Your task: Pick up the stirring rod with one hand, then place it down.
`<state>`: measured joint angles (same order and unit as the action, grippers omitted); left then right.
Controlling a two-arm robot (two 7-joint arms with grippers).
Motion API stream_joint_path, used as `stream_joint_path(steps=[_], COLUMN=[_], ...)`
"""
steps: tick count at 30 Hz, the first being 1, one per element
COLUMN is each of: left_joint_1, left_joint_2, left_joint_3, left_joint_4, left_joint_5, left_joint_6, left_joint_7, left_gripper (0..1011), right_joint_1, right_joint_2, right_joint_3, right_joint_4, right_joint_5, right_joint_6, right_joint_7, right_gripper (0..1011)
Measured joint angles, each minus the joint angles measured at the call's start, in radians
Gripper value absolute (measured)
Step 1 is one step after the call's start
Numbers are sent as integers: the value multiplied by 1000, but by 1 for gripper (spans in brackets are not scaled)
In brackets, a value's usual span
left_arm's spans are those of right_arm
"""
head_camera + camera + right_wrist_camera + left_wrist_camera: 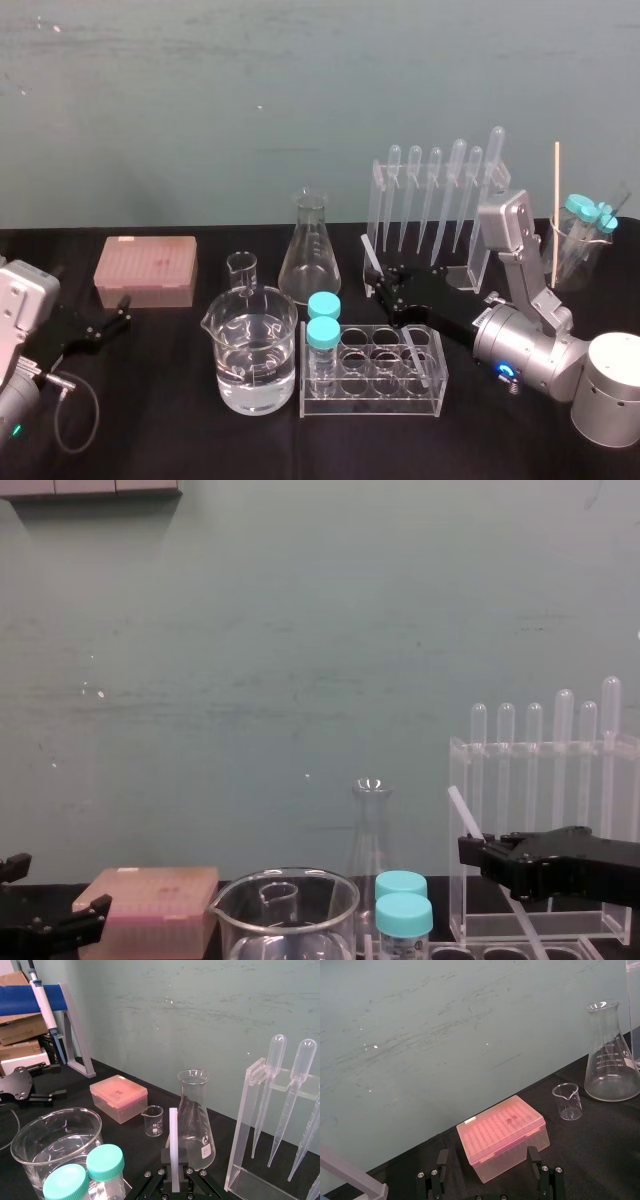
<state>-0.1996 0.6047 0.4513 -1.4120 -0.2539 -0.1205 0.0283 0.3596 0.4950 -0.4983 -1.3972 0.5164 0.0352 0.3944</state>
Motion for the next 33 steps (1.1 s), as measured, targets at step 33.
stream_joint_path(steps=[33], left_joint_1=[0], left_joint_2=[0], left_joint_3=[0], left_joint_4=[0], left_joint_5=[0], left_joint_6=[0], left_joint_7=[0], left_gripper=[1000], right_joint_1=[-77], right_joint_2=[-74], right_joint_3=[169], right_joint_4=[-3], right_joint_5=[17], right_joint_6=[-437], right_joint_7=[139], right_gripper=[70])
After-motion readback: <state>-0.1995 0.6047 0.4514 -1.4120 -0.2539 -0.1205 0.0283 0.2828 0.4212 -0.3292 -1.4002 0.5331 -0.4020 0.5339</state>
